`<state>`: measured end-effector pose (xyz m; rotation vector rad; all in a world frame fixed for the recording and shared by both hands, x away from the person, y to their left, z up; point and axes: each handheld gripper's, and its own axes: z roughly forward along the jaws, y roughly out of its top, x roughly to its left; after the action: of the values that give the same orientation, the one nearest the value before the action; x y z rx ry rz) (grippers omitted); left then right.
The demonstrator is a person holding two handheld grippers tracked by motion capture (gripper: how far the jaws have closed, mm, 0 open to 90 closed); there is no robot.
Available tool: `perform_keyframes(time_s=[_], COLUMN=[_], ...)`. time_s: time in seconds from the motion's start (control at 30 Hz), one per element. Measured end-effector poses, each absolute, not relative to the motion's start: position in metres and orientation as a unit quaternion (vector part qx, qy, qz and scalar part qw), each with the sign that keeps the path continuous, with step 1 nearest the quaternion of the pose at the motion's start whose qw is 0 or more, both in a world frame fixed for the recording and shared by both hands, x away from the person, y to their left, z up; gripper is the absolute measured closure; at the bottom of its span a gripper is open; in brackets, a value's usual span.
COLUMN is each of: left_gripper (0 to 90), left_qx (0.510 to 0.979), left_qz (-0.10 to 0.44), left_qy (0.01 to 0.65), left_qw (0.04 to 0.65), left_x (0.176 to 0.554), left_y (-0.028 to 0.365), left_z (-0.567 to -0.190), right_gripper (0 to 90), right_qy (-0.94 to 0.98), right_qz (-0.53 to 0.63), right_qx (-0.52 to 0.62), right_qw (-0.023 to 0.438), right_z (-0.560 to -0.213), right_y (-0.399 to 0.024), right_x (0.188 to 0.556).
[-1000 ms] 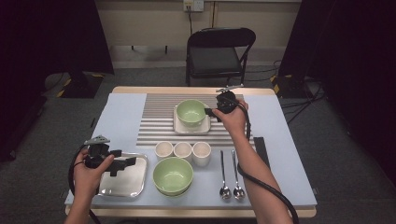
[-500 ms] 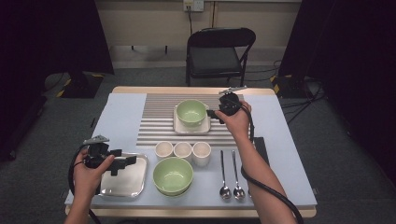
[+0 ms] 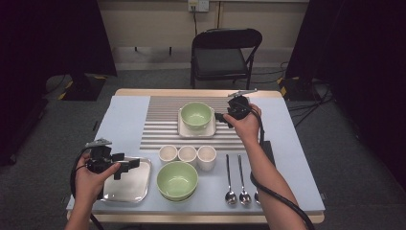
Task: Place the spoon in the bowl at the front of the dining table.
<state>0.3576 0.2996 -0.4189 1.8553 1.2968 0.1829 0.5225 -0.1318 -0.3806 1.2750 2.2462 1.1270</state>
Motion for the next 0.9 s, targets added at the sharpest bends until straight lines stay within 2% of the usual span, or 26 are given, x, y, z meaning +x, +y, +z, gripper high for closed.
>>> perform_keyframes(time_s=[0.23,0.4,0.47,0.53,0.63,0.9], left_gripper=[16.4,19.5,22.8,31.1,38.7,41.2], left_qx=[0.725,0.728,0.726,0.732,0.741,0.738], left_qz=[0.077,0.078,0.079,0.077,0.085,0.098], left_qy=[0.536,0.533,0.535,0.525,0.516,0.513], left_qw=[0.426,0.424,0.425,0.428,0.421,0.427], left_x=[0.359,0.358,0.358,0.358,0.358,0.356], left_y=[0.298,0.297,0.297,0.299,0.299,0.296], left_z=[-0.419,-0.418,-0.418,-0.418,-0.417,-0.416], right_gripper=[34.9,34.9,34.9,34.9,34.9,34.9], right_qy=[0.786,0.785,0.785,0.786,0.784,0.786], right_qz=[0.393,0.395,0.395,0.395,0.394,0.394], right_qx=[0.448,0.447,0.447,0.446,0.451,0.446], right_qw=[0.163,0.165,0.166,0.167,0.165,0.166], right_z=[-0.377,-0.376,-0.376,-0.376,-0.377,-0.379], right_y=[-0.135,-0.137,-0.137,-0.138,-0.139,-0.143], right_x=[0.519,0.517,0.515,0.514,0.512,0.507])
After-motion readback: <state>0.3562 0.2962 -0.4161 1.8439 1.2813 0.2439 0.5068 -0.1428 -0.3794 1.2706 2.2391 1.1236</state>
